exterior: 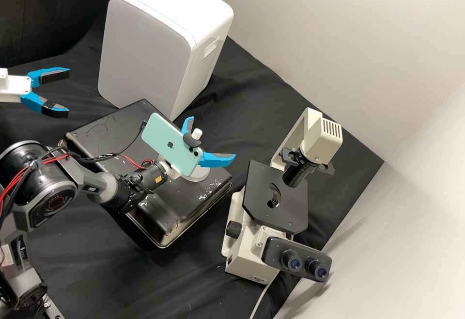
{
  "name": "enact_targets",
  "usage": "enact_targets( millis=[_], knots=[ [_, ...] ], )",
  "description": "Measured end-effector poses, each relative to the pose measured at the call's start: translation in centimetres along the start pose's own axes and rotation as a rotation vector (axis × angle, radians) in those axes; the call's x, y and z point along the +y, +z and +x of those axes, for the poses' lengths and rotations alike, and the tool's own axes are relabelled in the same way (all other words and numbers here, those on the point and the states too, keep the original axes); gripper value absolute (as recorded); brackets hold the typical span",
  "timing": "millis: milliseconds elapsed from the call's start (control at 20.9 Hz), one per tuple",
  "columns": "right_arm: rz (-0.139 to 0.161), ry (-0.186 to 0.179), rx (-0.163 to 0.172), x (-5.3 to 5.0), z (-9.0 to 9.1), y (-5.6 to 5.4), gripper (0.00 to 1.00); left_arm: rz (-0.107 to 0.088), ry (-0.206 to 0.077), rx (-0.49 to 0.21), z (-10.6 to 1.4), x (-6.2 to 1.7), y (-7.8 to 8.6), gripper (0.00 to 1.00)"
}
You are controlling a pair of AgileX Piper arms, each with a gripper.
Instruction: Place the petri dish on the microscope
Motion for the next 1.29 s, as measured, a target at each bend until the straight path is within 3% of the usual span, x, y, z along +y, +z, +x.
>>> enact_targets(
  millis=[383,622,813,1004,1148,1291],
  knots=[
    [-0.001,0.001,-0.002,0.0,-0.1,0.1,1.00,0.000,0.000,0.000,0.0,0.00,0.0,1.00],
    [0.018,0.002,-0.001,-0.3,-2.0,1.0,1.00,-0.004,-0.011,0.005,0.1,-0.21,0.0,1.00],
    [0.018,0.009,0.030,-1.0,-4.0,1.3,1.00,-0.005,-0.016,0.005,0.1,-0.31,0.0,1.00],
    [0.018,-0.009,0.017,-1.8,-5.3,1.9,1.00,-0.005,-0.016,0.006,0.1,-0.30,0.0,1.00],
    [0.017,-0.037,0.009,-2.4,-5.9,2.0,1.00,-0.012,-0.011,0.021,0.1,-0.28,-0.2,1.00],
    [0.016,-0.063,-0.002,-3.1,-6.1,2.3,1.00,-0.007,-0.017,0.023,0.1,-0.38,-0.2,1.00]
  ],
)
